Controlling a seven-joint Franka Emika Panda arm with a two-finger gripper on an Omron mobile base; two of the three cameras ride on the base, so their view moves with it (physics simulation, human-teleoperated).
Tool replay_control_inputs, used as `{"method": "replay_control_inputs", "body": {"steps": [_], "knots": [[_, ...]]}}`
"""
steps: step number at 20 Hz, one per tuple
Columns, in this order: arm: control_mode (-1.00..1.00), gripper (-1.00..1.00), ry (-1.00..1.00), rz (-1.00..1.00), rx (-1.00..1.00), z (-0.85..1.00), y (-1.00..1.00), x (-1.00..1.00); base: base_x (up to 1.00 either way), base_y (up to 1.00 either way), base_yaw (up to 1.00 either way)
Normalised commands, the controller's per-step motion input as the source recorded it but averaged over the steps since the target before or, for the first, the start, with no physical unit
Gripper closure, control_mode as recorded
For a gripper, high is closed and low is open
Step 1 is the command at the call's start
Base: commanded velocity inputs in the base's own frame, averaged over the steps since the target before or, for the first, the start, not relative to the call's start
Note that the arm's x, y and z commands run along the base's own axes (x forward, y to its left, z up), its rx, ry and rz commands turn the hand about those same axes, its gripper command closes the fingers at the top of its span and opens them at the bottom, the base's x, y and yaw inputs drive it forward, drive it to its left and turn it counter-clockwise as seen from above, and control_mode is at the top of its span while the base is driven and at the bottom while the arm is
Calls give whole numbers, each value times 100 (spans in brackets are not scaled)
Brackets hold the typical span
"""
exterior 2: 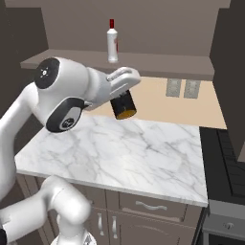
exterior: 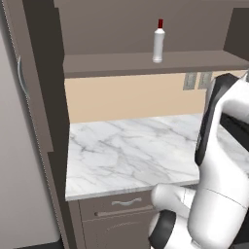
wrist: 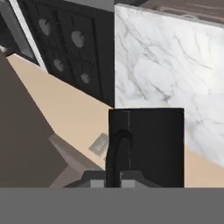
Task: Open the cabinet directly in front. Then move the liquor and the mug to the dining counter with the candle on it.
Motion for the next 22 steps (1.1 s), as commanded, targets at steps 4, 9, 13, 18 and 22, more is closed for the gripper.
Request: {"method": "replay_control_inputs", "body": {"steps": [4,9,13,18,22], "knots": [[-100,100,7,0,41,-11,0,0,0,0,0],[-100,100,2,-1,50,-17,0,-3,0,0,0],[-100,100,0,-3,50,-13,7,-14,0,0,0],[-100,100,-2,-5,39,-12,39,-20,0,0,0],[-100,100,-10,-9,26,-20,59,-17,0,0,0]]}}
